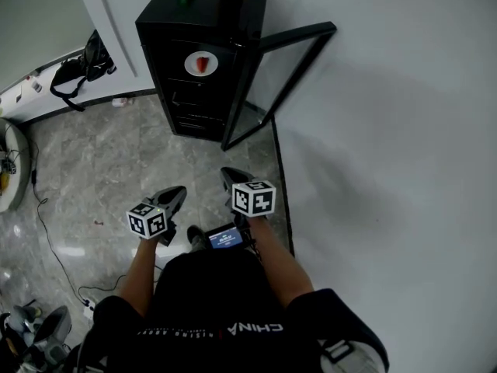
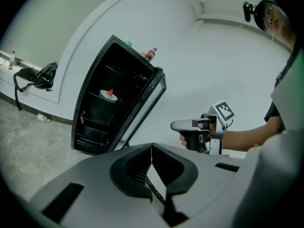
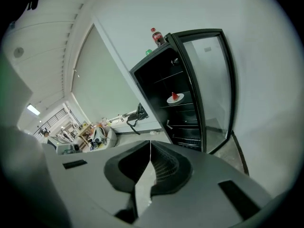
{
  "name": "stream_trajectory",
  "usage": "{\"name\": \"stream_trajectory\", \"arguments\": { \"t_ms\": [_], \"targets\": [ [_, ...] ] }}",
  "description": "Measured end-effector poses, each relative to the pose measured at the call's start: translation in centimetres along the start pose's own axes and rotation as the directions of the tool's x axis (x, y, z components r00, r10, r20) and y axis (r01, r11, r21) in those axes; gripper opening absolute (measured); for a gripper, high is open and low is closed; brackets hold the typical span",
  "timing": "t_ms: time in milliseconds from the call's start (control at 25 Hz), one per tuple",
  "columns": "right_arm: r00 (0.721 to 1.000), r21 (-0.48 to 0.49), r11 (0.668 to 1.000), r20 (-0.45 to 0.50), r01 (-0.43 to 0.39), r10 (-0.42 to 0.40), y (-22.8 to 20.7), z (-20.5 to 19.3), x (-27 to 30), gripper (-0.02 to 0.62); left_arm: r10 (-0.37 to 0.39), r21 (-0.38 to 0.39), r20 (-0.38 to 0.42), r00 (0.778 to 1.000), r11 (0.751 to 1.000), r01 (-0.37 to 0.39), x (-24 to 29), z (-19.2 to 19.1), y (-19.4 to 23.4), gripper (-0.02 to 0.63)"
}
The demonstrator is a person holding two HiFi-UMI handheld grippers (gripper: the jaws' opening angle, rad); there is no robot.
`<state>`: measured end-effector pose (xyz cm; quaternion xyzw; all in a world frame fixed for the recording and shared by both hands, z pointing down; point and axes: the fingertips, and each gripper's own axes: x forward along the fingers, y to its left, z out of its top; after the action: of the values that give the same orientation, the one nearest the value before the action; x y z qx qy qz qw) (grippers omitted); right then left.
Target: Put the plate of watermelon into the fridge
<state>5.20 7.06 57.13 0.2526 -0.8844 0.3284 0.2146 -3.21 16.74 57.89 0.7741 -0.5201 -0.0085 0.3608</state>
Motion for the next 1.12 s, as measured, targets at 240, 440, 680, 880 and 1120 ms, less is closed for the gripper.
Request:
{"name": "stream_trajectory", "arguments": {
  "t_ms": [240, 440, 680, 880, 1120],
  "targets": [
    [0.999, -0.002, 0.999, -0.019, -0.050, 0.050, -1.9, 1.3, -1.5, 0.015, 0.032, -0.003, 0.030, 0.999, 0.999, -0.032, 2.6, 1.2, -2.6, 0.012],
    [0.994, -0.036, 0.994, -0.017, -0.107, 0.107, -1.8, 3.3, -1.8, 0.015, 0.061, 0.021, 0.043, 0.997, 0.998, -0.062, 4.3, 2.5, -4.1, 0.012],
    [0.990, -0.055, 0.989, -0.042, -0.138, 0.136, -1.4, 3.7, -1.5, 0.015, 0.131, 0.067, 0.017, 0.991, 0.989, -0.132, 5.2, 3.4, -4.6, 0.012],
    [0.989, -0.061, 0.989, -0.055, -0.138, 0.135, -1.2, 3.6, -0.8, 0.015, 0.167, 0.082, 0.011, 0.986, 0.983, -0.167, 4.6, 3.8, -4.1, 0.012],
    [0.992, -0.077, 0.990, -0.053, -0.123, 0.119, -1.1, 3.6, -0.7, 0.015, 0.188, 0.082, 0.022, 0.982, 0.979, -0.189, 4.3, 3.9, -3.4, 0.012]
  ]
}}
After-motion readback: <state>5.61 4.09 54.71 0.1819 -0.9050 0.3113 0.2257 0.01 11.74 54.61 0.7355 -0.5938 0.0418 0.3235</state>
